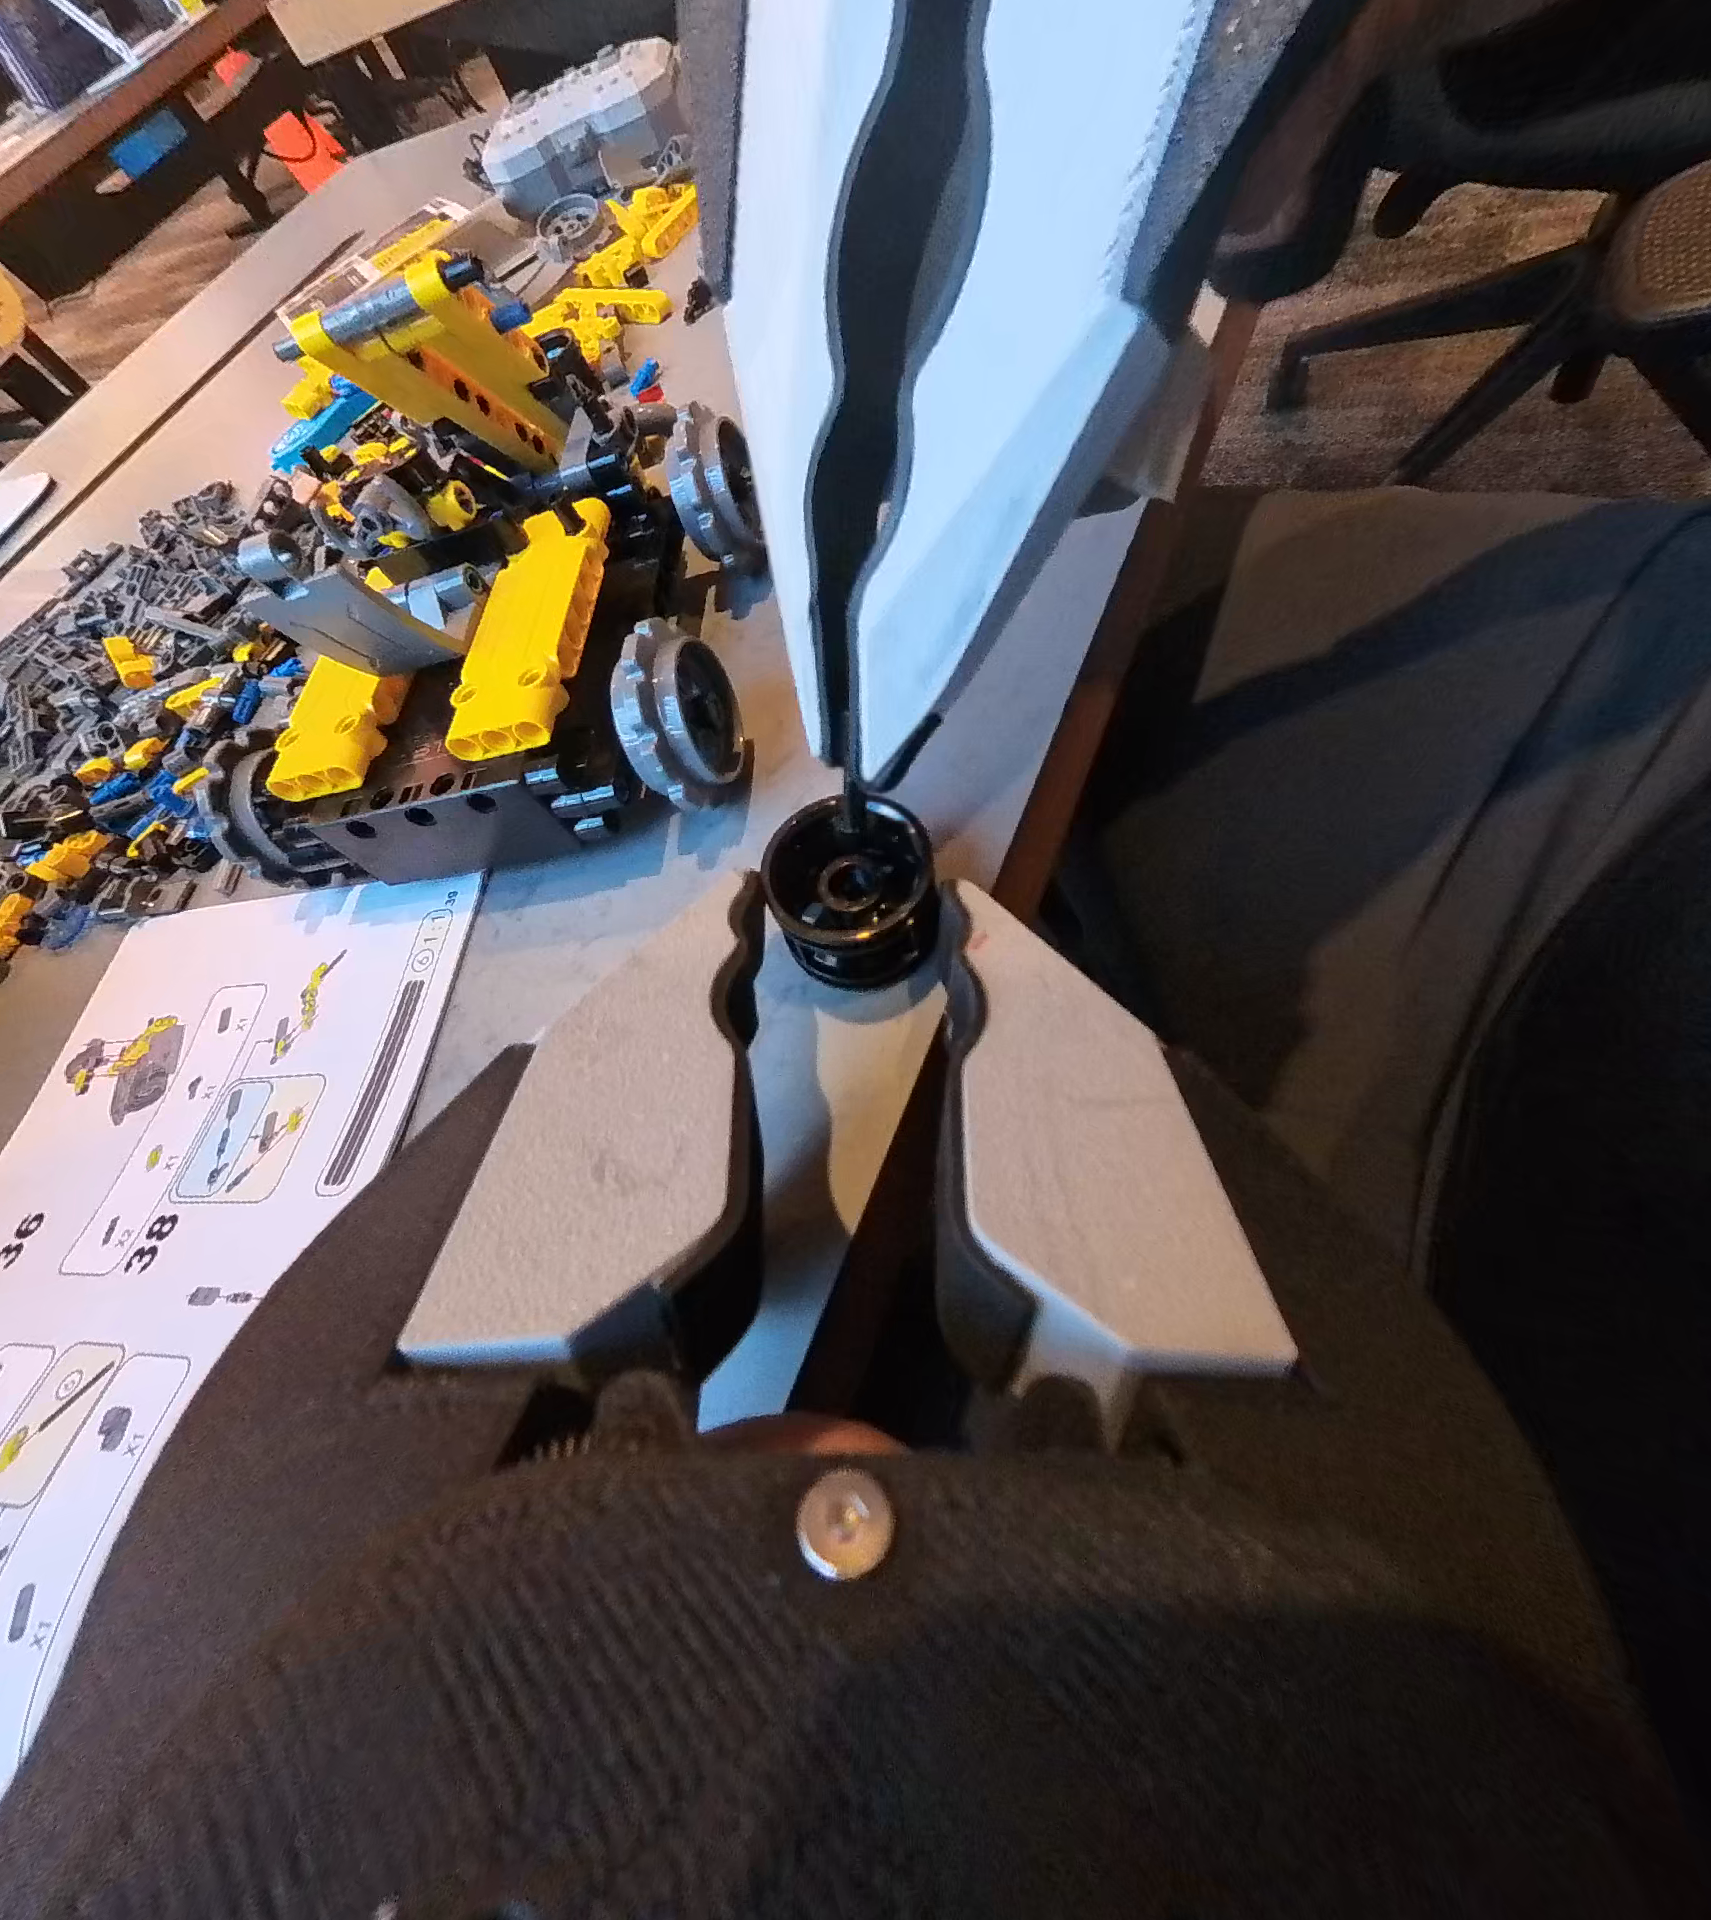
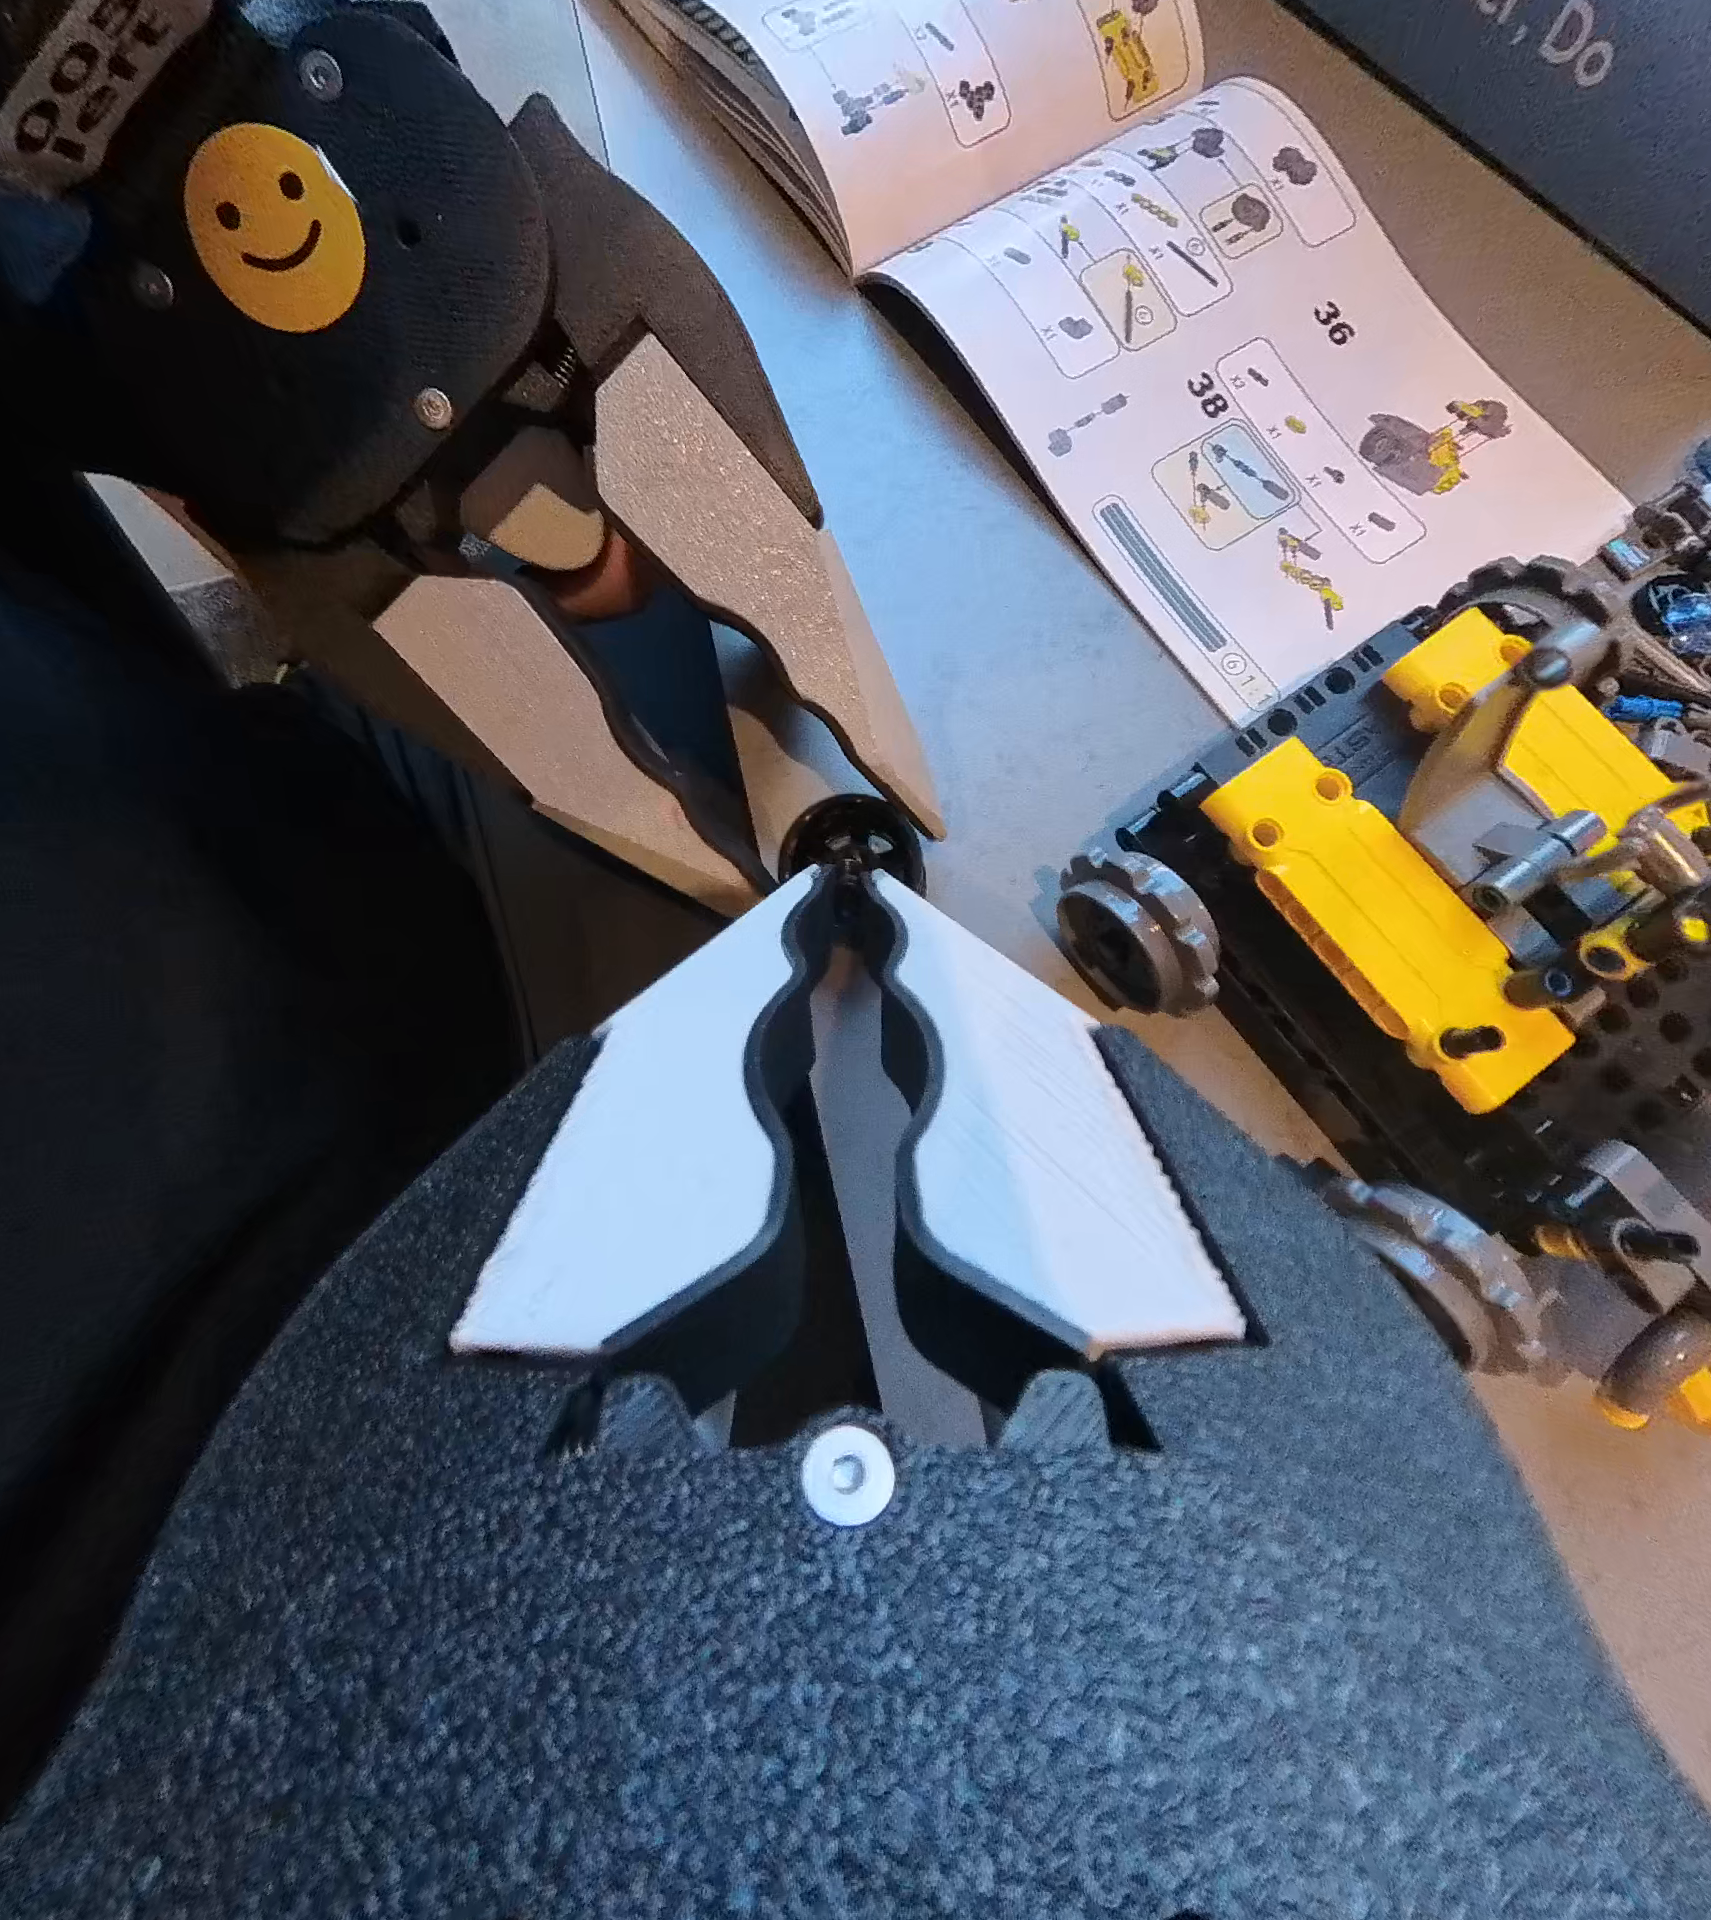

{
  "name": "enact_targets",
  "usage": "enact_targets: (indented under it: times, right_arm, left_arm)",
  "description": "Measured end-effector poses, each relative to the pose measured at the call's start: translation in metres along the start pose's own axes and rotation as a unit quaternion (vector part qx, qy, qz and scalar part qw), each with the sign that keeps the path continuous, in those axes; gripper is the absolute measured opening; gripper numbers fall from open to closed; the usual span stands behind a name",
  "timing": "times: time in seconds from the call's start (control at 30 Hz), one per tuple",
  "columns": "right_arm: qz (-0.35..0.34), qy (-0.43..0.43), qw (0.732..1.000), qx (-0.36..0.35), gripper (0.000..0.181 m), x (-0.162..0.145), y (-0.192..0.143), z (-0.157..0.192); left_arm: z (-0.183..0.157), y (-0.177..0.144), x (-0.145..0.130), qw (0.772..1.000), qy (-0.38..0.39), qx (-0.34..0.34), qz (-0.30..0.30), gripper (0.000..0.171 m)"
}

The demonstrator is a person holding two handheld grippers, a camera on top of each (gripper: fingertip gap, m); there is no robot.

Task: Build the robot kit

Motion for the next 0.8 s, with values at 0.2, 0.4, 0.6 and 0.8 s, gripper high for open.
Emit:
enact_targets:
  times: [0.2, 0.4, 0.6, 0.8]
  right_arm:
    - [0.029, -0.016, 0.999, -0.008, 0.004, 0.0029, 0.0052, 0.0001]
    - [0.054, -0.03, 0.998, -0.019, 0.004, 0.0046, 0.0064, -0.0002]
    - [0.048, -0.034, 0.998, -0.023, 0.004, 0.0052, 0.0054, 0.0003]
    - [0.042, -0.042, 0.998, -0.028, 0.004, 0.0027, 0.0051, 0.0014]
  left_arm:
    - [0.0001, -0.0003, -0.0003, 1.0, 0.003, 0.004, -0.003, 0.031]
    - [0.0003, -0.0007, -0.0005, 1.0, 0.004, 0.005, -0.003, 0.031]
    - [0.0011, -0.0011, -0.0011, 1.0, 0.002, 0.007, -0.003, 0.032]
    - [0.0016, -0.0004, -0.0013, 1.0, -0.004, 0.008, -0.001, 0.032]
Point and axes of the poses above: each gripper's, where its closed fingertips meet, y out along the fingers, x out of its top, z = x × y across the jaws, the point moved 5 cm from there along -y, back along the fingers, and after that the axes turned 15 degrees about x, right-handed, at the moved point
